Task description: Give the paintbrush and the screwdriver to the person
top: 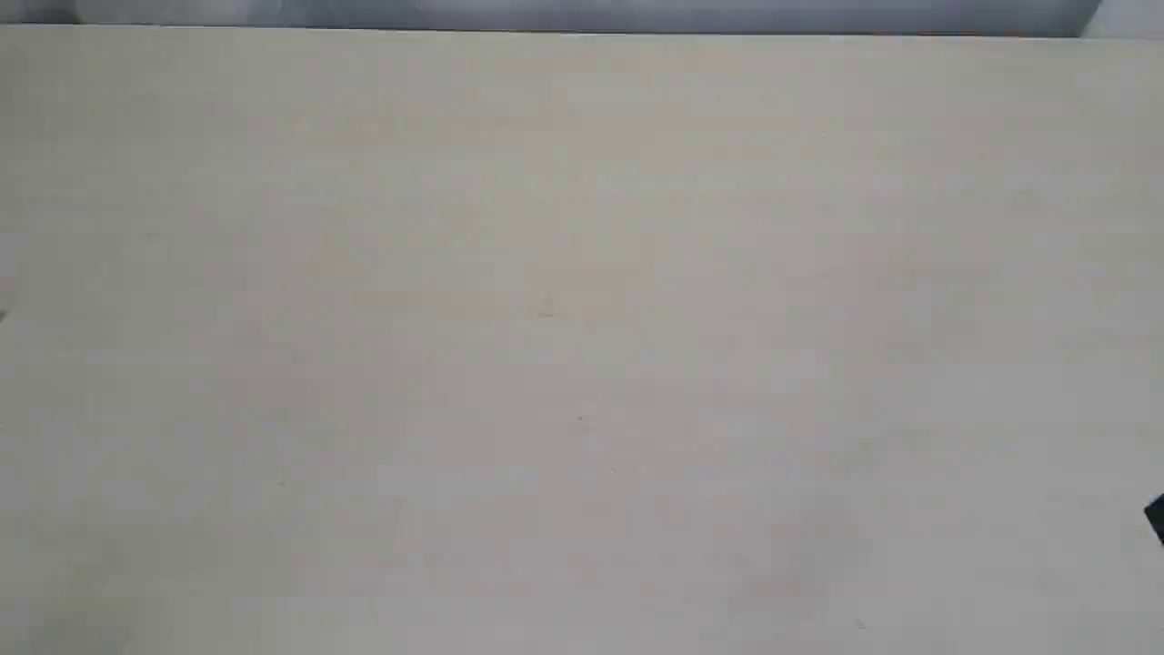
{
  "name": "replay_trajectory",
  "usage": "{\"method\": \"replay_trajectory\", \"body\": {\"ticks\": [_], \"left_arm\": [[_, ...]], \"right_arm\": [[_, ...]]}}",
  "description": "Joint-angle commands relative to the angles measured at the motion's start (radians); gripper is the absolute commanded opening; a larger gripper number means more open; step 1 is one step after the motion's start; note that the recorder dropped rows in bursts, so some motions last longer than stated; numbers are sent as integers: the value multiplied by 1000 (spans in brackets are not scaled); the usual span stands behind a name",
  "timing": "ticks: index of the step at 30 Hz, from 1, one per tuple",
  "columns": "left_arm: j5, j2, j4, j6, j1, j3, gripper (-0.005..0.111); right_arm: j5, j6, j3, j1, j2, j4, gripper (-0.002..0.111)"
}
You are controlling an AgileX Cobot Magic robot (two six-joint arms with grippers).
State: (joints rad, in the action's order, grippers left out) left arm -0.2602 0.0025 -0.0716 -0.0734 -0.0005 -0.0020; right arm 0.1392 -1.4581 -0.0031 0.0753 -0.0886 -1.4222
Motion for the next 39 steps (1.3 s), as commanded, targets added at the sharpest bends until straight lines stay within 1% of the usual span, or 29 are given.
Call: {"method": "replay_trajectory", "body": {"ticks": [1,3,6,7,9,13,18,21,25,39], "left_arm": [[11,-2,1,-2,-6,2,0],[11,-2,1,-2,-6,2,0],[11,-2,3,-2,-6,2,0],[11,-2,3,-2,-6,2,0],[11,-2,3,-2,-6,2,0],[11,-2,3,-2,-6,2,0],[11,-2,3,-2,-6,2,0],[11,-2,3,-2,-6,2,0],[9,-2,4,-2,-6,2,0],[10,-2,4,-2,-6,2,0]], "right_arm": [[5,111,3,5,6,84,5],[5,390,3,5,6,390,5],[5,799,3,5,4,802,5],[-5,907,3,5,4,909,5],[-18,1055,3,5,4,1045,5],[-32,1225,3,5,4,1208,5],[-47,1356,3,-13,4,1322,5],[-47,1387,3,-42,4,1332,5],[-50,1392,3,-66,4,1333,5],[-88,1397,3,-66,4,1333,5]]}}
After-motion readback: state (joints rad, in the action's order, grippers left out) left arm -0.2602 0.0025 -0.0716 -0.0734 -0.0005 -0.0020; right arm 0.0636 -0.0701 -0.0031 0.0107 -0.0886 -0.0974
